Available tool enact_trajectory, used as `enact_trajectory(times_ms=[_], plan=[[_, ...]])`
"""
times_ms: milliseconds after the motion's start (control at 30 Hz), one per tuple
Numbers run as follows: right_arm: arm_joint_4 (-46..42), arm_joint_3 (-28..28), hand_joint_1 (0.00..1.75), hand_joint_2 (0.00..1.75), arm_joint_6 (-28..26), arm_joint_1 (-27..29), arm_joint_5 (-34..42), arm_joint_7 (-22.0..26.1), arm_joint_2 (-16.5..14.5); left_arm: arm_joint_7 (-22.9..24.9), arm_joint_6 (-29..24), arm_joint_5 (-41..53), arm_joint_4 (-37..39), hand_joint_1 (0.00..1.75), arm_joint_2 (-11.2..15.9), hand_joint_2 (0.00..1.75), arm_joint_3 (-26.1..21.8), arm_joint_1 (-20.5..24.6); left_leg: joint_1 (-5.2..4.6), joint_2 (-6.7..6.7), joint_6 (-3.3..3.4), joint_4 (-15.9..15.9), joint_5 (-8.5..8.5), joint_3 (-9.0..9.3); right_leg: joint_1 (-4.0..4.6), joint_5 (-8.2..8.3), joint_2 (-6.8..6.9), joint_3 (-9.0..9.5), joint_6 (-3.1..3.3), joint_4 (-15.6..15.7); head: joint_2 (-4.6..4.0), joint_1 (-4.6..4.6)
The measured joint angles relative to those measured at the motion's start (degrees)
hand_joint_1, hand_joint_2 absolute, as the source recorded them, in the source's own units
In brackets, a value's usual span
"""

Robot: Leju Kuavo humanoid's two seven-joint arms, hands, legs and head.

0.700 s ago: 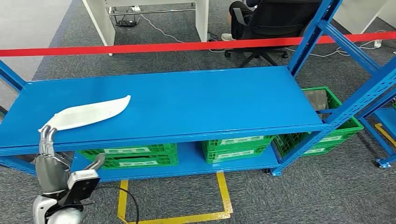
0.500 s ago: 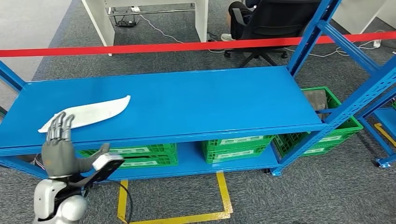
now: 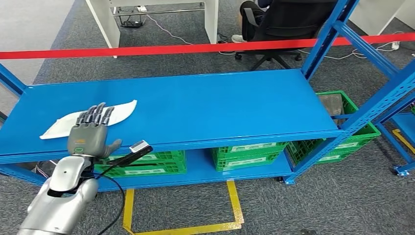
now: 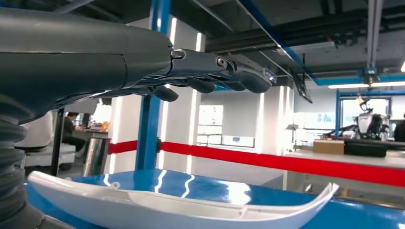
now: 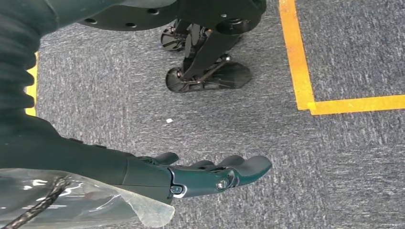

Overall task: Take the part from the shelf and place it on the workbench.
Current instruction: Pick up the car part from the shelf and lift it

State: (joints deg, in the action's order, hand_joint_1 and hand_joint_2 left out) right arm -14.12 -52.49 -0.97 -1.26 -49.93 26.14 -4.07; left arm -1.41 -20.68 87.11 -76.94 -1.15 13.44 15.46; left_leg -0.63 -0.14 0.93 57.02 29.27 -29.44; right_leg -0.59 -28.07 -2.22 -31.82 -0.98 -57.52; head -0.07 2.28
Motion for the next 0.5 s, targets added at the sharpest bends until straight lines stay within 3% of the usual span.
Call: enact_trajectory(times_ms=[500], plan=[[0.1,-0.4,0.00,1.75,0.3,-0.4,-0.6,0.0,0.0,2.2,3.7,1.8,10.6,0.00,0.9,1.75,2.2,7.1,0.00,0.00,0.00,0.0,0.01,-0.08,0.00,0.00,0.01,-0.07,0.00,0.0,0.00,0.00]])
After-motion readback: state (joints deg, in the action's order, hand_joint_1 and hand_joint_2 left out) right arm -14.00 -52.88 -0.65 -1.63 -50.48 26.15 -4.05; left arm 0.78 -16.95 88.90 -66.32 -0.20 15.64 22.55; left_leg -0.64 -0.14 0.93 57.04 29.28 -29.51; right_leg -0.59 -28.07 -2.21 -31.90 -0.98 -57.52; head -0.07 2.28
